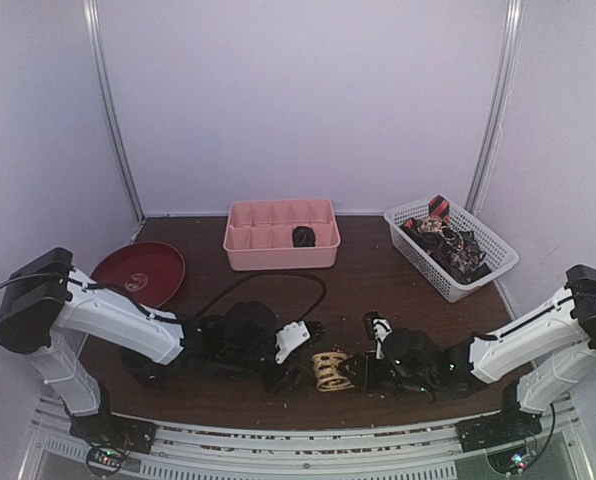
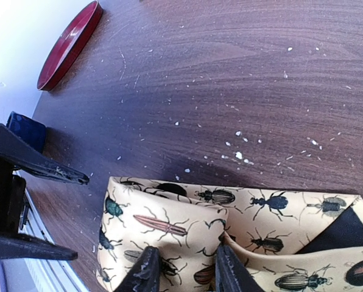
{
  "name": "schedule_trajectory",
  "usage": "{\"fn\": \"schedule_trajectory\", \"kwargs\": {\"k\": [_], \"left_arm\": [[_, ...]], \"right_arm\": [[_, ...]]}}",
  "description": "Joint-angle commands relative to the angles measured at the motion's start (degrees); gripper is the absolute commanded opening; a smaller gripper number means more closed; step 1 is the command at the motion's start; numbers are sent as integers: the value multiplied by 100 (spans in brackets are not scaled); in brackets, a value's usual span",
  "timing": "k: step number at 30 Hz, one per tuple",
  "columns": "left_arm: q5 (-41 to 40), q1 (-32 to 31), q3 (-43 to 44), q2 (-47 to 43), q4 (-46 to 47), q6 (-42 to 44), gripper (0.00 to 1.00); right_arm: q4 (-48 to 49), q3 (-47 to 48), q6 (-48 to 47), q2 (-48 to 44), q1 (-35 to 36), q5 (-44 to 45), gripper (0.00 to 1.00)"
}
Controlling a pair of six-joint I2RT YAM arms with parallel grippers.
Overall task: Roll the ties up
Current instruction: Roll the tie at the center of the board.
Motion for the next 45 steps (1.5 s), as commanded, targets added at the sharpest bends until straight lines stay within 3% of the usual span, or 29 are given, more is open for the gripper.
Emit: {"fn": "schedule_trajectory", "kwargs": {"k": [1,9,14,45], "left_arm": [[-186,-13,-285,-70,525,-419,43],[67,-13,24,574,867,-235,18],[292,-22,511,904,723,-64,11],[562,-92,1445,1258,-83,359,19]], "right_arm": [[-169,-208,-226,-58,-52,129,32],[-100,-328,-306,-212,-134,101,32],[-111,-392,-353,-377,-169,109,32],[-993,-452,-313,-1046,-170,873,29]]}}
